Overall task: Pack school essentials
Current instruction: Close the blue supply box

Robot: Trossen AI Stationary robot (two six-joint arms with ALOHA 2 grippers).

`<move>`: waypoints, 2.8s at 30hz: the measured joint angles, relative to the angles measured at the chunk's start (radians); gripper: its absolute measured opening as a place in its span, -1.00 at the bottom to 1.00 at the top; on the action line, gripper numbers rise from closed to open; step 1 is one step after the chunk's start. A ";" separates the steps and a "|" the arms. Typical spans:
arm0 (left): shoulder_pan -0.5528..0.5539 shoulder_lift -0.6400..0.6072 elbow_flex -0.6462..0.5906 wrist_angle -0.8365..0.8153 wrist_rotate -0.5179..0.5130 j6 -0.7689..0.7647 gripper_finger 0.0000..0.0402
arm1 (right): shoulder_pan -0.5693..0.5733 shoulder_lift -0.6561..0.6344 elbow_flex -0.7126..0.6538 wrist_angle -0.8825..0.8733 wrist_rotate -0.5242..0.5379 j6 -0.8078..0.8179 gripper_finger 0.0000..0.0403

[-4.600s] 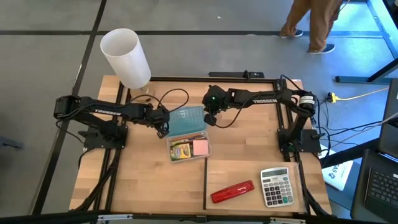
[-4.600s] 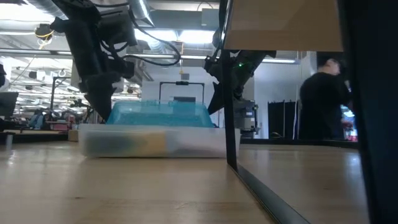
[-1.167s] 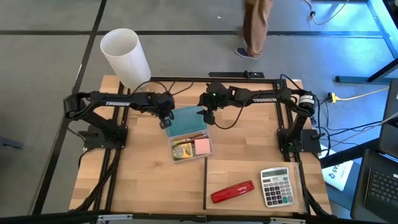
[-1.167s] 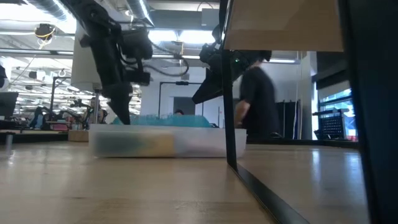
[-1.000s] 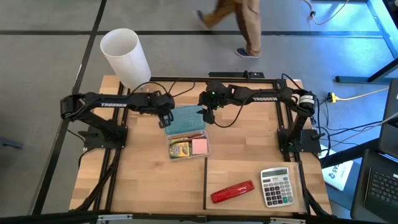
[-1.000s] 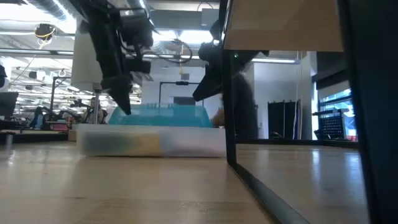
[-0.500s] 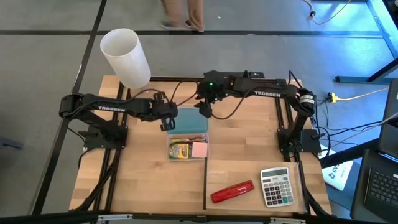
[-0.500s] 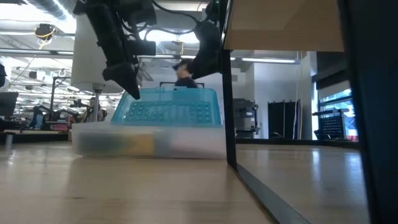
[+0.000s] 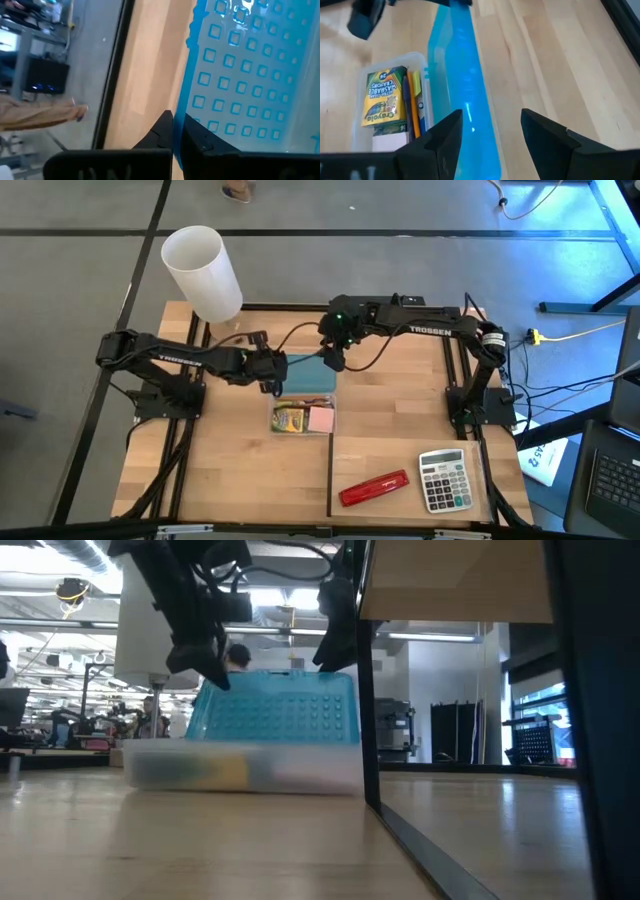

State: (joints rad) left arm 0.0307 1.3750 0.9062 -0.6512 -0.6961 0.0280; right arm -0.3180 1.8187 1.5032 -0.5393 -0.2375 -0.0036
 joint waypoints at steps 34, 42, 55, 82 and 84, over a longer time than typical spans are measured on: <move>-0.044 0.000 0.000 -0.004 -0.103 -0.021 -1.00 | 0.094 -0.091 0.000 -0.346 0.064 0.363 0.01; -0.041 0.000 0.000 -0.003 -0.103 -0.021 -1.00 | 0.167 -0.089 -0.092 -0.307 0.041 0.591 0.01; -0.039 0.000 0.000 -0.002 -0.103 -0.019 -1.00 | 0.260 -0.085 -0.224 -0.125 0.144 0.819 0.01; -0.016 -0.001 0.000 0.016 -0.095 -0.019 -1.00 | 0.312 0.009 -0.365 0.126 0.328 0.945 0.01; -0.016 -0.001 0.000 0.016 -0.095 -0.019 -1.00 | 0.312 0.014 -0.365 0.129 0.342 0.946 0.01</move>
State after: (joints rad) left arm 0.0151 1.3743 0.9062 -0.6357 -0.7906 0.0086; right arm -0.0055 1.8326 1.1378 -0.4106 0.1050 0.9421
